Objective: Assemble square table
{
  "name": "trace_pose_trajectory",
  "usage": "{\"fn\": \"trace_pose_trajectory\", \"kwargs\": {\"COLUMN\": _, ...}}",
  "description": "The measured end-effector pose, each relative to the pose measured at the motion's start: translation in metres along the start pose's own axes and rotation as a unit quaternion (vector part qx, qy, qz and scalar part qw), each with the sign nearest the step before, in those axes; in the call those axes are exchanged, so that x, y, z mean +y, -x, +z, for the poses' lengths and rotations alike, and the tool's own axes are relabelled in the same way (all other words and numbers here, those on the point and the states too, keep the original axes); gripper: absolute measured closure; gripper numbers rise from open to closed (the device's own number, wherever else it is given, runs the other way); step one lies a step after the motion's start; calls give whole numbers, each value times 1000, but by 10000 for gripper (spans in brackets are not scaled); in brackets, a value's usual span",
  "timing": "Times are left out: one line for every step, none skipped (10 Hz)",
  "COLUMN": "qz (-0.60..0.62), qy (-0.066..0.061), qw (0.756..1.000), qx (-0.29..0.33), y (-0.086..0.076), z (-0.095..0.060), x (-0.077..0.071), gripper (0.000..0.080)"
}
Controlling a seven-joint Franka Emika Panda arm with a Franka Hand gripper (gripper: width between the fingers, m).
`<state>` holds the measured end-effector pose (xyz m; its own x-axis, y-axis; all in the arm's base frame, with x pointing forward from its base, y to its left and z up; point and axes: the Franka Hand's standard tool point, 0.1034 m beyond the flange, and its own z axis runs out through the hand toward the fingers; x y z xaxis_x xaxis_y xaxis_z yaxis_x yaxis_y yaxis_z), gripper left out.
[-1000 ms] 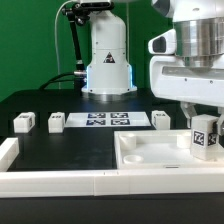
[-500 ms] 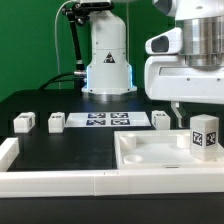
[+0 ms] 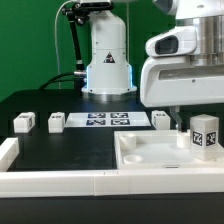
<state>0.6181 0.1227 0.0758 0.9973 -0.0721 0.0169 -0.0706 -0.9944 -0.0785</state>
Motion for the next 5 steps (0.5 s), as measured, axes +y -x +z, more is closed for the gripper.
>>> {"fn": "trace_pose_trajectory", "kwargs": {"qz": -21, "qy": 1, "qw": 1000, "qx": 0, "y": 0, "z": 0, "x": 0, "gripper": 150}}
{"fn": "trace_pose_trajectory", "kwargs": {"qz": -54, "qy": 3, "qw": 999, "qx": 1, "y": 0, "z": 0, "x": 0, "gripper": 150}}
{"fn": "trace_pose_trajectory", "kwargs": {"qz": -77, "qy": 4, "qw": 997, "qx": 1, "y": 0, "z": 0, "x": -1, "gripper": 150}}
{"fn": "trace_pose_trajectory", "kwargs": {"qz": -128, "qy": 6, "qw": 992, "qx": 0, "y": 0, "z": 0, "x": 1, "gripper": 150}}
{"fn": "trace_pose_trajectory", "kwargs": {"qz": -150, "qy": 6, "qw": 989, "qx": 0, "y": 0, "z": 0, "x": 1, "gripper": 150}}
